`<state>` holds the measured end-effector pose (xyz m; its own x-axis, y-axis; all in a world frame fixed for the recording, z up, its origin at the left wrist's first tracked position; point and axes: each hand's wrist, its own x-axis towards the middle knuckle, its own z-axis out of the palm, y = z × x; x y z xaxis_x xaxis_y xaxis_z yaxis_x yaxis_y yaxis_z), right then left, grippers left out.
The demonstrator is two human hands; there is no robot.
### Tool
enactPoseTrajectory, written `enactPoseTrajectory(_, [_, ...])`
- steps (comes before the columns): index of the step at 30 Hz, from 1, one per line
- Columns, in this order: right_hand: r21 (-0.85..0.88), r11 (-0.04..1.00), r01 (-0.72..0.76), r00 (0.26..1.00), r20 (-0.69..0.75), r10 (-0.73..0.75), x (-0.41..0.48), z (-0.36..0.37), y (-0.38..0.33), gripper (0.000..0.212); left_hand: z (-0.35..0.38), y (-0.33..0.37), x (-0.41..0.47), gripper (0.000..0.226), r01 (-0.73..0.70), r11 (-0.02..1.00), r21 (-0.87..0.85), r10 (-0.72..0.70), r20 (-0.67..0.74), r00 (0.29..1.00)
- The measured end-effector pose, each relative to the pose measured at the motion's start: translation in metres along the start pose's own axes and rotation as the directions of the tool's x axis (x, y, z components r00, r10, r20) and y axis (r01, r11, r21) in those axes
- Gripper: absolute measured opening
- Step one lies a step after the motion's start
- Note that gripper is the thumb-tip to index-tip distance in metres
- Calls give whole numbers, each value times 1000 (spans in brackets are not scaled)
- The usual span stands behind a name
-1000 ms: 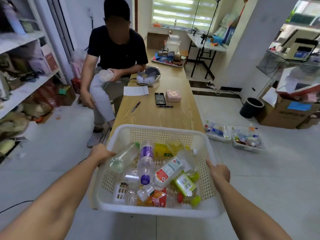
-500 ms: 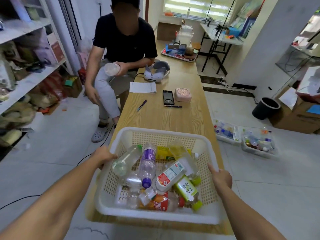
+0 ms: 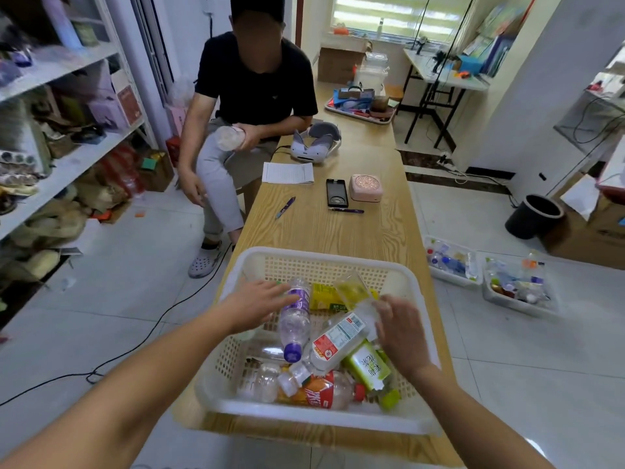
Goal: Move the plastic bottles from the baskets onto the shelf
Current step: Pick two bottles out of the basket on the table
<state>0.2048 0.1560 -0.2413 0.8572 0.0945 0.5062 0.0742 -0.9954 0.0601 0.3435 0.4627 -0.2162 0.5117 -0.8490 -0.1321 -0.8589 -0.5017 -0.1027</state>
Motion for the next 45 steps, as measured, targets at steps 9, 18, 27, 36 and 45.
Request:
enactPoseTrajectory(9, [24,875,484,765,472,-437,-7,4,-48,77,11,23,25,90,-115,986,121,90,196,976])
enactPoseTrajectory(18, [50,960,275,828,496,-264,-5,19,-76,85,26,28,41,75,-3,982,-187,26,121,992])
enactPoseTrajectory(27, [668,249,-702,683,531,502,42,-24,-56,75,-29,11,52,62,221,26,-975,-317,201,927])
enactPoseTrajectory(36, [724,-317,-612,640,689,339,76,-101,21,31,-106,30,73,52,-41,-308,-951,-312,60,948])
enactPoseTrajectory(45, [785,-428,-448,656,614,440,70,-140,24,45,-174,73,98,50,-140,-528,-838,-215,-27,976])
